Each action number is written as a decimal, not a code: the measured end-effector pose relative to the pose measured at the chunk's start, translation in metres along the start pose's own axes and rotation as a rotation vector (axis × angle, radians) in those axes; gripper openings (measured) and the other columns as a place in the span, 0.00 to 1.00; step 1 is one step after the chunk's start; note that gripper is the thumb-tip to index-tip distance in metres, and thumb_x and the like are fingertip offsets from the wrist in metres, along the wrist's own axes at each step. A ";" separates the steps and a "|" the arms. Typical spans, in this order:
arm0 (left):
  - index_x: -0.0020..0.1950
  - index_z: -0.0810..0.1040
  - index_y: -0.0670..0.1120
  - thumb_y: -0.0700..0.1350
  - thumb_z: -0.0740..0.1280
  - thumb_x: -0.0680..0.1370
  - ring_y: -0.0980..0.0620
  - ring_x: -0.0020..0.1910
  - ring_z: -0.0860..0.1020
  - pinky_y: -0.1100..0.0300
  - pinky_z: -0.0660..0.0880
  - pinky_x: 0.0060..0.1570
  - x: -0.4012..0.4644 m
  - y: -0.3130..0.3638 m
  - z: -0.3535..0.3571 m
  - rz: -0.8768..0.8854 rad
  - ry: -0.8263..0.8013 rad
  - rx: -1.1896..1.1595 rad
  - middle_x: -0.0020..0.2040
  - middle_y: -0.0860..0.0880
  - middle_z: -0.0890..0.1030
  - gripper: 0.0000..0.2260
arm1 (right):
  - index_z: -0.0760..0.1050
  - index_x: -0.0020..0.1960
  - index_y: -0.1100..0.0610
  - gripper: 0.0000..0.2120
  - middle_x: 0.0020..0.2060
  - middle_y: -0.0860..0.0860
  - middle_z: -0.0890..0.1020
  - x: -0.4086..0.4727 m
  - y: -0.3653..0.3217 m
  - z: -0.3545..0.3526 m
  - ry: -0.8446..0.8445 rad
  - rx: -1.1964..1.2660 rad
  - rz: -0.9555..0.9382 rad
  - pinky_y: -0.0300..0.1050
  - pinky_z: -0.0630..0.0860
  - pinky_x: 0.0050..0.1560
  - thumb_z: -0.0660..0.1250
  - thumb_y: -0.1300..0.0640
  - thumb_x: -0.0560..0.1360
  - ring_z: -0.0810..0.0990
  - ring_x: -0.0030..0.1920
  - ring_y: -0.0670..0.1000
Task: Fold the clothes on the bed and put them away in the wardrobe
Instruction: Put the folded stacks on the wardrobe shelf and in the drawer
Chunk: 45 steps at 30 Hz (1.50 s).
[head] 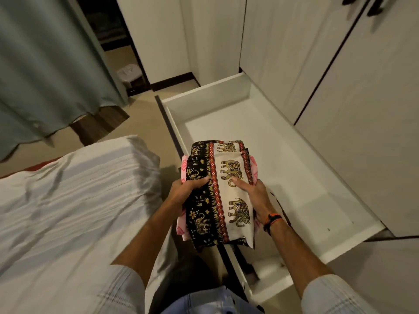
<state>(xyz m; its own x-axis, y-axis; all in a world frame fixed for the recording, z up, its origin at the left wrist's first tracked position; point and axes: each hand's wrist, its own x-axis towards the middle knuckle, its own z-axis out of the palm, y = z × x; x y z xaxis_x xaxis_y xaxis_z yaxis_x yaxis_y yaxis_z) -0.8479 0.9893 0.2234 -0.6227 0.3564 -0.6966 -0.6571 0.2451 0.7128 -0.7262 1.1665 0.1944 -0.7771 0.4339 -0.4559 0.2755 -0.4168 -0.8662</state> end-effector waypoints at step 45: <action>0.61 0.77 0.40 0.44 0.78 0.68 0.44 0.49 0.85 0.48 0.80 0.52 0.310 0.229 0.049 -0.155 -0.488 0.570 0.50 0.43 0.85 0.24 | 0.74 0.67 0.53 0.29 0.56 0.51 0.85 0.241 -0.042 0.060 0.616 0.431 -0.020 0.56 0.78 0.60 0.76 0.49 0.68 0.84 0.56 0.54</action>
<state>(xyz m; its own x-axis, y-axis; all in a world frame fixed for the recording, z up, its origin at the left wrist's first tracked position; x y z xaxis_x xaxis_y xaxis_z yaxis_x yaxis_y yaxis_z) -1.1703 1.2001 0.1748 -0.1959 0.6055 -0.7713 -0.3181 0.7048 0.6341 -0.9591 1.2410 0.1331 -0.2878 0.7603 -0.5823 -0.0798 -0.6250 -0.7766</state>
